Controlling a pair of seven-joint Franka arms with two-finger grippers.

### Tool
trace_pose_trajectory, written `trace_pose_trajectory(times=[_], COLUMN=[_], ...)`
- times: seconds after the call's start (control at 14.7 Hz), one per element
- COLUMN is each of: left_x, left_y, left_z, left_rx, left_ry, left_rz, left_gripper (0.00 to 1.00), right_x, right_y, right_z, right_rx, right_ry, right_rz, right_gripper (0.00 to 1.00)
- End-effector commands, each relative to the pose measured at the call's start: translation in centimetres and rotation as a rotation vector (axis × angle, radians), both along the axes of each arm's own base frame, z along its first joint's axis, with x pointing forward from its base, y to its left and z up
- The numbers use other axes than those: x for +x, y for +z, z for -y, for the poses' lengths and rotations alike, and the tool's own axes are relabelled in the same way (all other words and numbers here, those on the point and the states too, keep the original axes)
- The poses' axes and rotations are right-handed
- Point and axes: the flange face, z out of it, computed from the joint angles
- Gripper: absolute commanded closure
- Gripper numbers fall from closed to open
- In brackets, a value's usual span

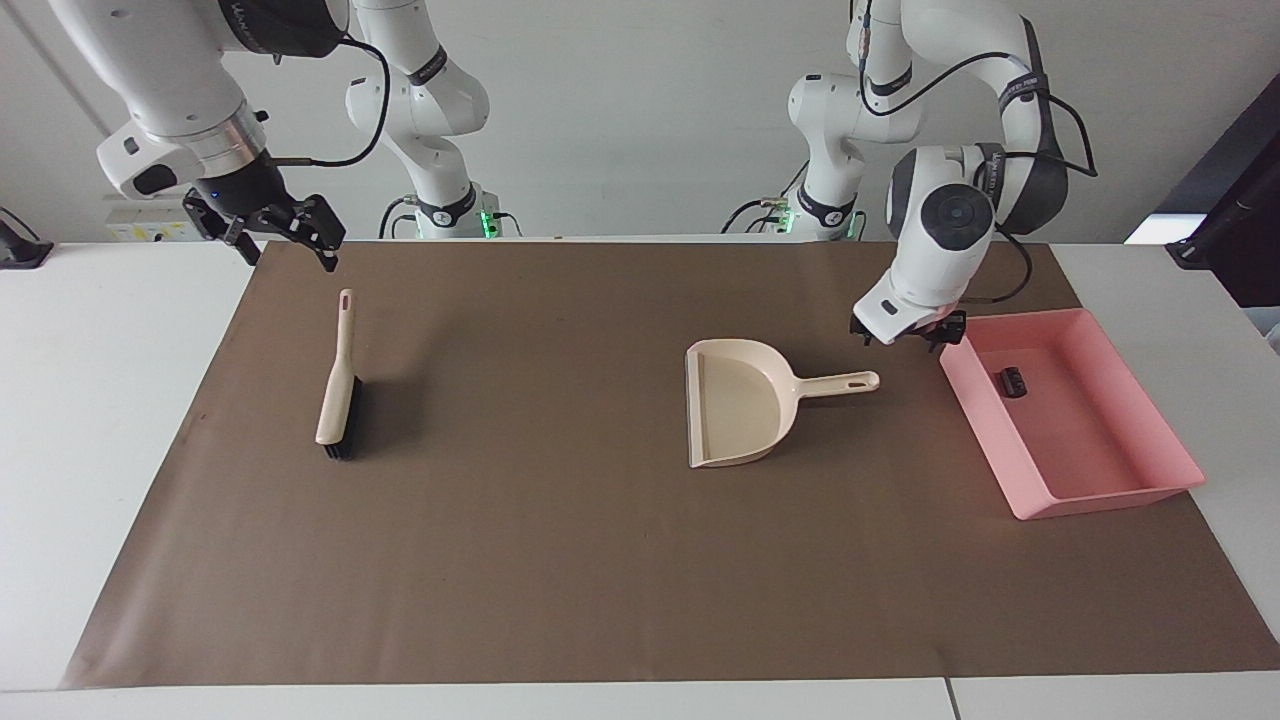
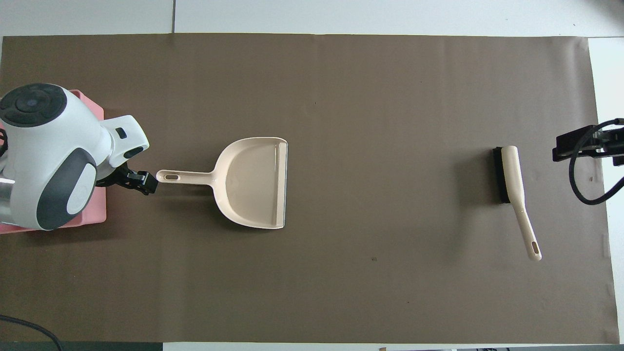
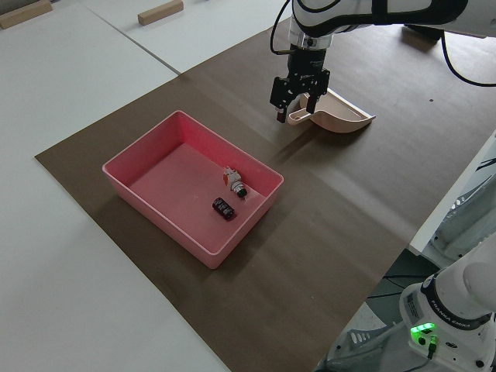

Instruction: Clean e-waste and dump in bin

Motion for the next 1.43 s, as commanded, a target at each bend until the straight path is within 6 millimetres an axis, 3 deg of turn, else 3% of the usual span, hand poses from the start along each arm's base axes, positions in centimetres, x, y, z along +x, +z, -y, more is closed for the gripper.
trace_pose_trajectory(times=[0.0,0.14,0.34,0.68,0.88,1.36], left_x=[-0.6,-0.5,0.0,0.4,1.2,1.1], left_y=[4.3,7.7,13.1,18.9,20.4,20.2], left_z=[-2.9,-5.8,-8.4,-10.7,-10.7,-11.5], left_rx=[-0.062,-0.090,-0.093,-0.176,-0.169,-0.166], left_ry=[0.103,0.166,0.212,0.280,0.281,0.239], left_rz=[0.065,0.118,0.141,0.217,0.200,0.183], left_gripper=[0.02,0.02,0.02,0.02,0.02,0.02], right_x=[-0.3,-0.3,-0.5,-0.5,-0.5,-0.5], right_y=[0.3,0.3,0.4,0.3,0.3,0.4], right_z=[0.2,0.1,0.2,0.2,0.2,0.2], right_rx=[0.015,0.015,0.015,0.015,0.015,0.015], right_ry=[0.018,0.019,0.013,0.013,0.015,0.013], right_rz=[-0.004,-0.002,-0.002,-0.004,-0.004,-0.002], right_gripper=[0.00,0.00,0.00,0.00,0.00,0.00])
